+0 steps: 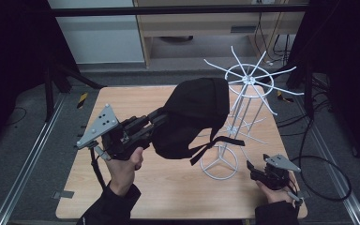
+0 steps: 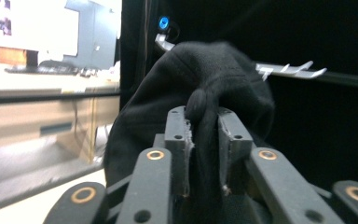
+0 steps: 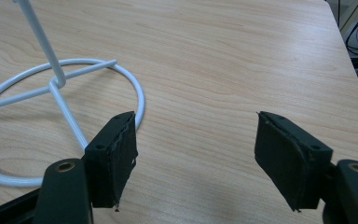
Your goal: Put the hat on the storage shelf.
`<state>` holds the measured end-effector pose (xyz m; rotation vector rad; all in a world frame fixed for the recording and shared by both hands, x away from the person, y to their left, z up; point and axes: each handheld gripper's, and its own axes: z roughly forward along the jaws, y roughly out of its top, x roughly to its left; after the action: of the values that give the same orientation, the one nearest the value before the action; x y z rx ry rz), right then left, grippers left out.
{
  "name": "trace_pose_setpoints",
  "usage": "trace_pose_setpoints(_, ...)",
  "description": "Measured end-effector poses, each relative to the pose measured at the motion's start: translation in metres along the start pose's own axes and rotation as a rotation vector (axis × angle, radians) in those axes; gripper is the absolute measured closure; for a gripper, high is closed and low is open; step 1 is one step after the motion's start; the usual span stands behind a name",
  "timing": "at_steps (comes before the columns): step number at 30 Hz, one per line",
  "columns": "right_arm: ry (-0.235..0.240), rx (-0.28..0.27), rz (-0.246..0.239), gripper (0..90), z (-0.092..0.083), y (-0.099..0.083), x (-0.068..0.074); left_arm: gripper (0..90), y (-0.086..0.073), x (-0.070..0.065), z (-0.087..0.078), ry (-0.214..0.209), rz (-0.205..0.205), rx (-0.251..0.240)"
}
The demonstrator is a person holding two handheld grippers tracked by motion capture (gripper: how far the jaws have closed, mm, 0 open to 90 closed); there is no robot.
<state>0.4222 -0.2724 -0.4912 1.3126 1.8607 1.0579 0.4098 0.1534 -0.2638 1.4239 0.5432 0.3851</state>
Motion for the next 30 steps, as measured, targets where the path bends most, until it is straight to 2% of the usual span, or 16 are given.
trace_pose_setpoints(3,0.003,0.0,-0.001,29.8,0.0,0.0,0.0,73.0,-0.008,0.004,0.004,0.017,-0.006,0.037)
trace_pose_setpoints(9,0.003,0.005,0.0,29.6,0.0,0.0,0.001,71.4,-0.02,0.008,0.015,0.018,-0.02,0.086)
trace_pose_setpoints(15,0.004,0.001,0.003,29.3,0.0,0.0,0.0,57.7,-0.026,0.007,0.014,0.039,0.016,0.127)
trace_pose_setpoints(19,0.004,0.002,0.001,29.2,0.0,0.0,0.0,48.7,-0.032,0.011,0.002,0.058,0.025,0.144)
trace_pose_setpoints(25,0.004,0.003,0.007,28.7,0.0,-0.001,0.0,37.9,-0.051,0.025,-0.03,0.113,0.021,0.177)
trace_pose_setpoints(28,0.004,0.005,0.002,28.4,0.0,-0.001,0.0,35.4,-0.07,0.038,-0.046,0.163,0.027,0.226)
trace_pose_setpoints(30,0.005,0.003,0.005,28.2,0.0,-0.001,0.0,33.2,-0.086,0.05,-0.056,0.209,0.015,0.272)
